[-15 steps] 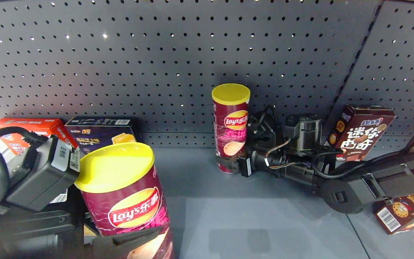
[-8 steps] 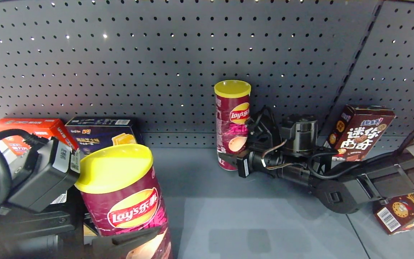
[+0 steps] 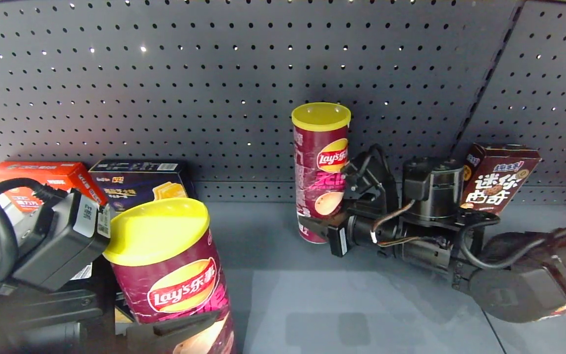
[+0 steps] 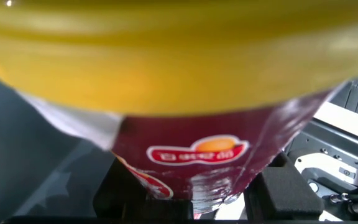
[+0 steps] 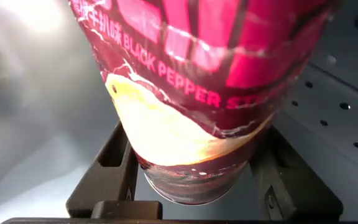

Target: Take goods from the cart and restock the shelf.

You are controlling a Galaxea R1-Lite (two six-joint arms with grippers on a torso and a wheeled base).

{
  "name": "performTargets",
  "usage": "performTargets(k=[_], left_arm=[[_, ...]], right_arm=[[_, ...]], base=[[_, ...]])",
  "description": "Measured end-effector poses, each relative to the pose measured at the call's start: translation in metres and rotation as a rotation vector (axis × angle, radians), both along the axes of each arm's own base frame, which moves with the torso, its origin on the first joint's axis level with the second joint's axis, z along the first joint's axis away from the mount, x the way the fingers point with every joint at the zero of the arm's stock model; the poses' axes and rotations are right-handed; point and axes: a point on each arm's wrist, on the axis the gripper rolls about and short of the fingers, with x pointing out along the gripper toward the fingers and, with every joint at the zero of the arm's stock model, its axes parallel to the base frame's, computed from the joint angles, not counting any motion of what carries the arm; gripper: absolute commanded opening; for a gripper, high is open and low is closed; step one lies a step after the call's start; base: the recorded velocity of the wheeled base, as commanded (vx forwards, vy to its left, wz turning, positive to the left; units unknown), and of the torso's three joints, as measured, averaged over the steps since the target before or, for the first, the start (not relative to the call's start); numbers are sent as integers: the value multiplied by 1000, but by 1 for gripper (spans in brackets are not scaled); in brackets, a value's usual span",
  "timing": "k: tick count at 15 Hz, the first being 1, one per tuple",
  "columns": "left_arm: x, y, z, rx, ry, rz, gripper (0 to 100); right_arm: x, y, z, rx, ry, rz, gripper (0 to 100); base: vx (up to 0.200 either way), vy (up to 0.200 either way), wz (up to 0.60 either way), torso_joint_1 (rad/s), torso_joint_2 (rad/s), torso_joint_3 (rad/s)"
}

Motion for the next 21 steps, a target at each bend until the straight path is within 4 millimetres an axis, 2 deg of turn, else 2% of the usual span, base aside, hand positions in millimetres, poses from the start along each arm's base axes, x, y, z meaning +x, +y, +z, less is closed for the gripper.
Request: performTargets(k=[3, 7, 13, 17, 21], left_arm=[[-1, 0, 2, -4, -6, -2, 0], [-1, 0, 5, -24, -29, -12, 0], [-6, 4, 7, -33, -41, -6, 0], [-6, 4, 9, -35, -47, -1, 0], [-6, 4, 7, -30, -42, 4, 0]], right_arm=[[-23, -7, 11, 7, -18, -11, 0], [-69, -20, 18, 14, -27, 27, 0], [-127, -41, 6, 53, 31, 50, 0], [-138, -49, -3, 77, 30, 59, 0], [-137, -46, -13, 103, 27, 60, 0]], base=[[0, 0, 0, 0, 0, 0], [0, 0, 0, 0, 0, 0], [0, 0, 0, 0, 0, 0], [0, 0, 0, 0, 0, 0], [0, 0, 0, 0, 0, 0]])
